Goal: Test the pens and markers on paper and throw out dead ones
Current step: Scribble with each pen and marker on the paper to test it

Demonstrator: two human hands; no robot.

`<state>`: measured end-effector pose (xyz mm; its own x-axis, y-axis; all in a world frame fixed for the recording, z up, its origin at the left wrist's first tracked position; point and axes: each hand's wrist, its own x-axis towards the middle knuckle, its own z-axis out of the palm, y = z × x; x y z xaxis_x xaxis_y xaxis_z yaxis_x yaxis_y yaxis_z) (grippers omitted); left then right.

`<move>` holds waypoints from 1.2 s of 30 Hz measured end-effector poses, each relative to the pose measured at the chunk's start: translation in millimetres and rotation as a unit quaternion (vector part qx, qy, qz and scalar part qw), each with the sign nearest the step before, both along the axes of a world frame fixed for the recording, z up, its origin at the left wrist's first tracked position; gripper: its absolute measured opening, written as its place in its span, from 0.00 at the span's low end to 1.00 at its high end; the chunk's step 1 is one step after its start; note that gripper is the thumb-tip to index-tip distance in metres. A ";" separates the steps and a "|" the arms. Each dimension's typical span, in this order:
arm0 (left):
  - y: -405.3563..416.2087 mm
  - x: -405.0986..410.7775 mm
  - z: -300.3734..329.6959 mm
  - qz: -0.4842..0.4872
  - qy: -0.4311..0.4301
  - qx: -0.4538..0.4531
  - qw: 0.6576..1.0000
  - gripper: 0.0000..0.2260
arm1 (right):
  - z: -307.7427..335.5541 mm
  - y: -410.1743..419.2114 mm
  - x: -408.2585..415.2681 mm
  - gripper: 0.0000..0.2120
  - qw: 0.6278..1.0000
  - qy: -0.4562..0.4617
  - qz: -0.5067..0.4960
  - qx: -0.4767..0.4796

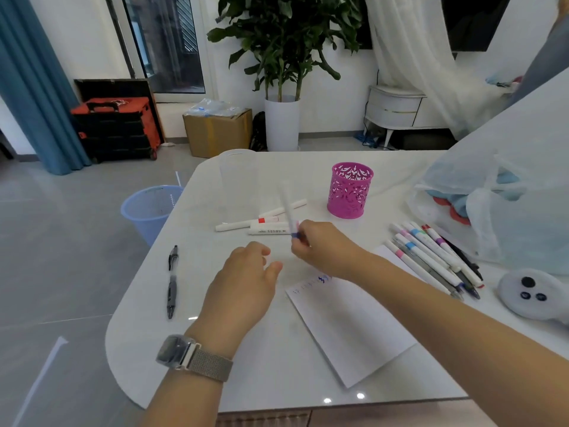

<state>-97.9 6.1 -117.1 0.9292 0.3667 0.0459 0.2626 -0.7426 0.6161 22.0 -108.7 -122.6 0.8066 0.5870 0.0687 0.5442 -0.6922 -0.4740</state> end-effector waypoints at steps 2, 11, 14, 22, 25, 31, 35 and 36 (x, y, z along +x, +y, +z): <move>-14.4 -0.6 1.8 -0.032 -0.001 -0.027 0.999 0.19 | 19.4 -19.4 -24.2 0.07 0.976 0.151 0.007 0.155; -71.2 -24.9 16.3 -0.189 -0.036 0.122 0.974 0.08 | 50.1 -104.0 -74.6 0.13 0.831 0.364 -0.132 0.400; -74.8 -29.8 15.4 -0.205 -0.011 0.139 0.969 0.08 | 52.3 -116.2 -79.0 0.13 0.820 0.374 -0.151 0.406; -87.0 -25.3 0.1 -0.206 0.004 0.272 0.940 0.14 | 23.7 -91.7 -83.2 0.17 0.833 0.348 -0.194 0.383; -89.1 -25.4 -3.2 -0.218 0.015 0.320 0.922 0.13 | 19.7 -89.4 -78.9 0.16 0.821 0.353 -0.224 0.388; -96.4 -18.4 0.2 -0.213 0.032 0.320 0.923 0.14 | 24.9 -91.0 -67.6 0.17 0.825 0.348 -0.223 0.384; -92.9 -20.8 -0.9 -0.185 -0.030 0.324 0.927 0.14 | 26.7 -94.8 -65.1 0.17 0.819 0.340 -0.201 0.418; -92.4 -22.2 0.1 -0.171 -0.069 0.344 0.921 0.15 | 26.2 -96.6 -64.7 0.17 0.813 0.336 -0.201 0.432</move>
<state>-120.2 -86.2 -116.9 0.9526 -0.1059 0.2852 -0.1040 -0.9943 -0.0219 -42.7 -205.3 -96.4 0.9470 0.2341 -0.2198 -0.2258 -0.0012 -0.9742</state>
